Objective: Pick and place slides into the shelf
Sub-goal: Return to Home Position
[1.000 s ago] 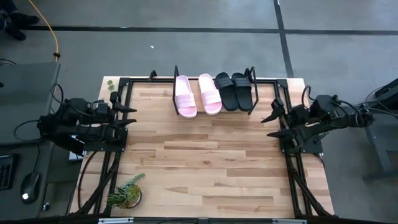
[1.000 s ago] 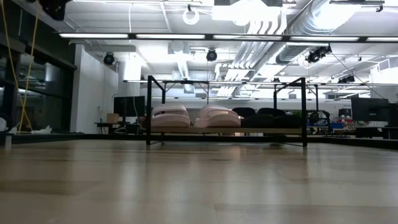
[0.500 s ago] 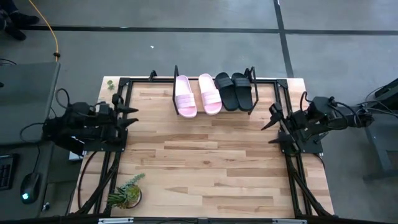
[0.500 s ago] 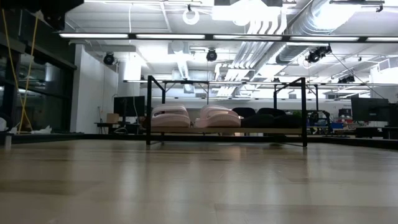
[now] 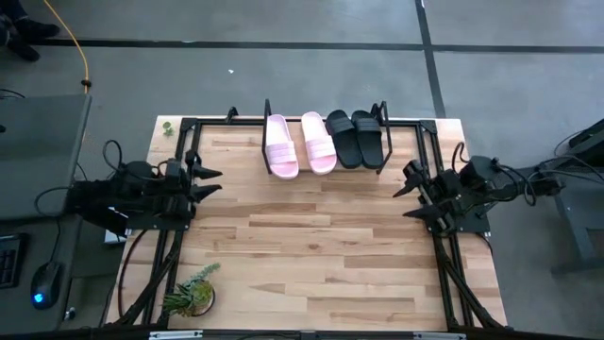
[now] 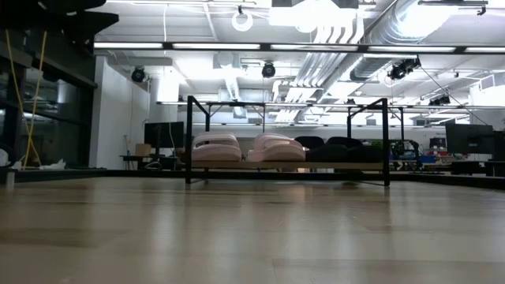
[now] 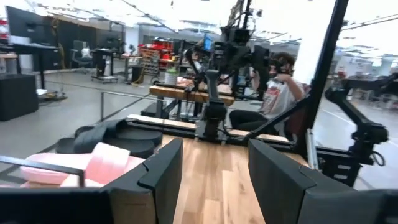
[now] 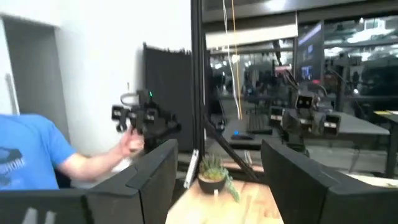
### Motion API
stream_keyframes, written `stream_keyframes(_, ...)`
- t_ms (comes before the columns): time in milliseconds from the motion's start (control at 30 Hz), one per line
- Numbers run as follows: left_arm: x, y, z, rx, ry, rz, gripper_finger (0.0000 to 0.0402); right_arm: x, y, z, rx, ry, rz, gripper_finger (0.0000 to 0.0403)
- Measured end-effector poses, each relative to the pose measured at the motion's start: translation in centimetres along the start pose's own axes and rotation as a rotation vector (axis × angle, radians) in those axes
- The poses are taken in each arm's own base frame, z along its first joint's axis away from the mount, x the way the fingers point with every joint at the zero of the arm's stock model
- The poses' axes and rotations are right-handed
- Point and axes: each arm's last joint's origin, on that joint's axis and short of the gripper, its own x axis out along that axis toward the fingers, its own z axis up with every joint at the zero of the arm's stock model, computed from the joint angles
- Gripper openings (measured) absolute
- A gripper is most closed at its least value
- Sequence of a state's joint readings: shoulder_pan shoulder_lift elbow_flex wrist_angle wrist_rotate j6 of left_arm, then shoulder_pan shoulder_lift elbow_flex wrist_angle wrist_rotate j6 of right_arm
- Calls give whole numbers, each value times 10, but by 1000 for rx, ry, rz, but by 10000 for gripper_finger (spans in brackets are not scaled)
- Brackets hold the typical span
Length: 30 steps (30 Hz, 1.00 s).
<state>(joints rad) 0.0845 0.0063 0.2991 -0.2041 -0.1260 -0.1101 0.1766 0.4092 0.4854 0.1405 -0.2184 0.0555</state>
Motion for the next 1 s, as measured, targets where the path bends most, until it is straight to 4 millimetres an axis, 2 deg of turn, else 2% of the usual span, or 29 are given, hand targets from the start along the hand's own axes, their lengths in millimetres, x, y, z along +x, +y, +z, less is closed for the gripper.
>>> stream_keyframes(367, 14, 1, -32, -51, -41, -38, 168, -10, 1, -38, 56, -84, 27, 224)
stream_keyframes(667, 19, 1, -50, -85, -59, -80, 168, -15, 0, -74, 36, -139, 31, 224)
stream_keyframes(800, 20, 2, -59, -86, -60, -87, 168, -18, 0, -81, 39, -193, 38, 224)
stream_keyframes(1000, 21, 2, -66, -83, -31, -82, 168, -18, 1, -86, 59, -160, 64, 224)
